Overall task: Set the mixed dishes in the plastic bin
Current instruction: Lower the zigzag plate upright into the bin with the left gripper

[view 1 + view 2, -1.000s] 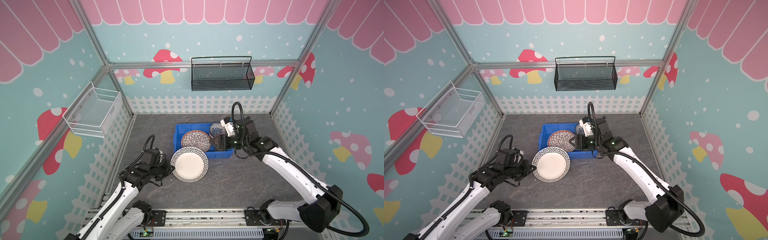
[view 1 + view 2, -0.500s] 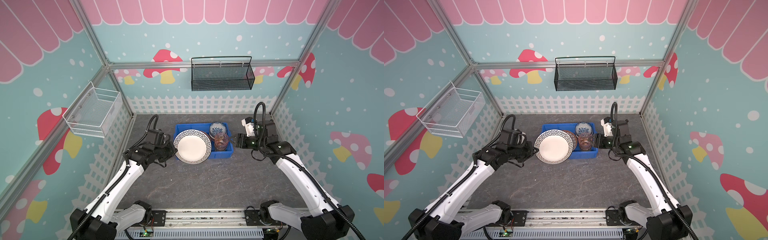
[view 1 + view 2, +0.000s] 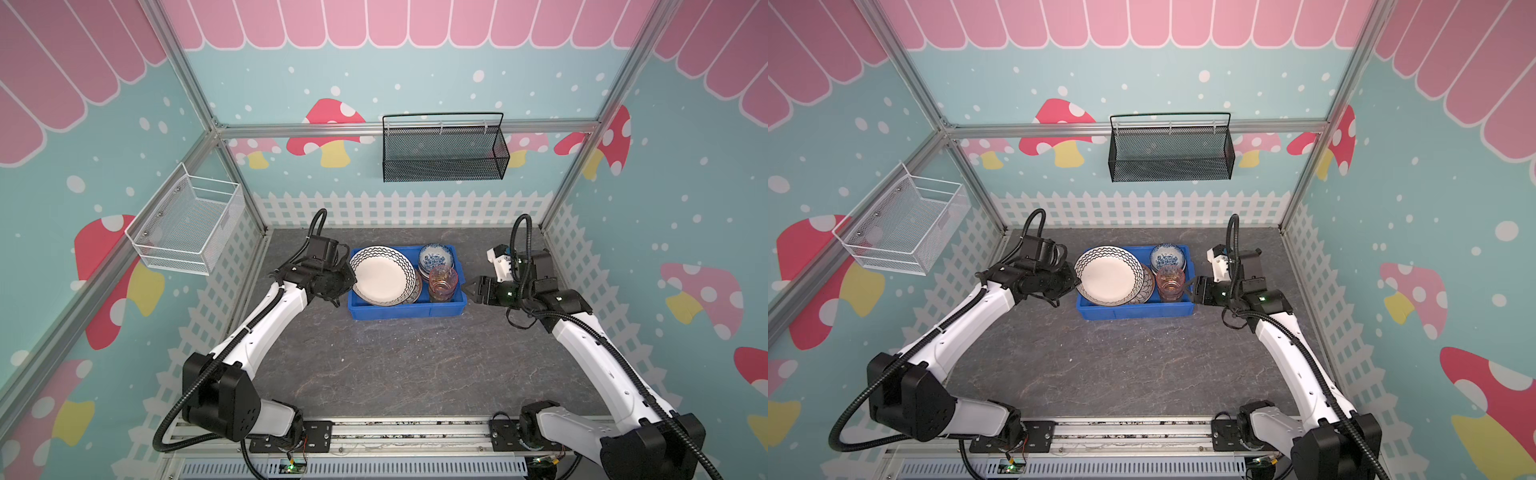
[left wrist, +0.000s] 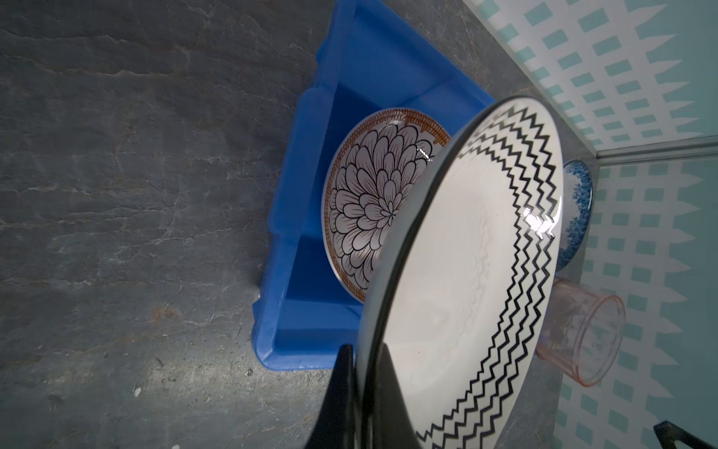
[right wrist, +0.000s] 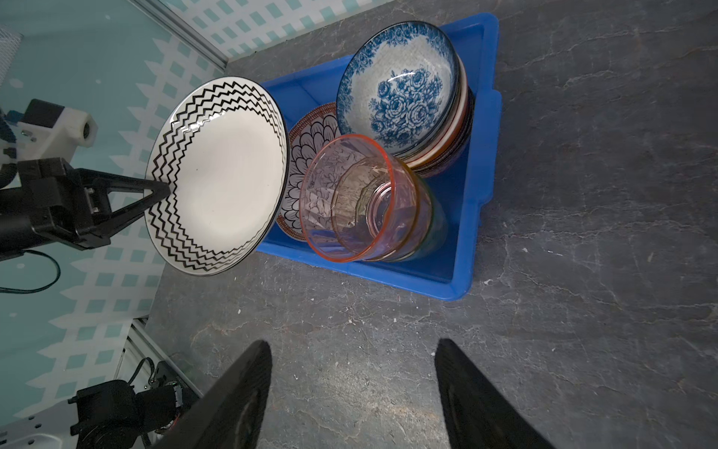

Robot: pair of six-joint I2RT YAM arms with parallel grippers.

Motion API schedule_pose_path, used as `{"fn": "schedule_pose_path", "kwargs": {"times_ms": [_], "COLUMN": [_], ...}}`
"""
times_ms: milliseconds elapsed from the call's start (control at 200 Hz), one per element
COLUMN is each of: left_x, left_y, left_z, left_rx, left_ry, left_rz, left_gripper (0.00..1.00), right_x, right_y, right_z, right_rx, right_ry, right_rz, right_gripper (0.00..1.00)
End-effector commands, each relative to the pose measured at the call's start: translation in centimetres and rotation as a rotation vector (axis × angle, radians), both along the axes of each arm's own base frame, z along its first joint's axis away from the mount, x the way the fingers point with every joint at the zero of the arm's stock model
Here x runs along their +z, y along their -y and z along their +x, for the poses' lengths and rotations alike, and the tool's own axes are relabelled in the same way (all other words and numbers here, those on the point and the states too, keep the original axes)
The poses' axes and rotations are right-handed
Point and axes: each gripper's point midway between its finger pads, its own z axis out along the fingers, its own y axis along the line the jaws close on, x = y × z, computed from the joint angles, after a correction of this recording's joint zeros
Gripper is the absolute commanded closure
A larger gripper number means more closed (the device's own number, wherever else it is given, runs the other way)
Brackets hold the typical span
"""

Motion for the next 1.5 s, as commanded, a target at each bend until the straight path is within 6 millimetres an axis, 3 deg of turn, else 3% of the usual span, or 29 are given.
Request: {"fn": "schedule_pose_path", "kwargs": {"times_ms": [0,650,1231,1496], "left_x": [5.1,0.4,-4.3,-4.5], "left_y": [1.4,2.9,4.1,4.0], "left_z": [3.8,8.2,9.1,8.9], "left_rx": [-0.014,-0.018,-0.044,-0.038], "left_ry": [0.203,0.153,0.066,0.068], "left_rz": [-0.078,-0.067,-0.045,-0.044], "left_gripper": [1.00,1.00,1.00,1.00], "right_x": [-0.5,-2.1,-3.4,-3.6], "right_y": [-0.2,-0.3,0.1,0.2], "right_z": [-0.3,-0.4,-0.6,-0.5], "right_rx": [0.020,0.015,0.006,0.003], "right_ry": [-0.008,-0.055,-0.077,-0.083], "right_rz": [0.016,0.040,0.030,0.029], "right_gripper": [0.30,0.30,0.30,0.30]}}
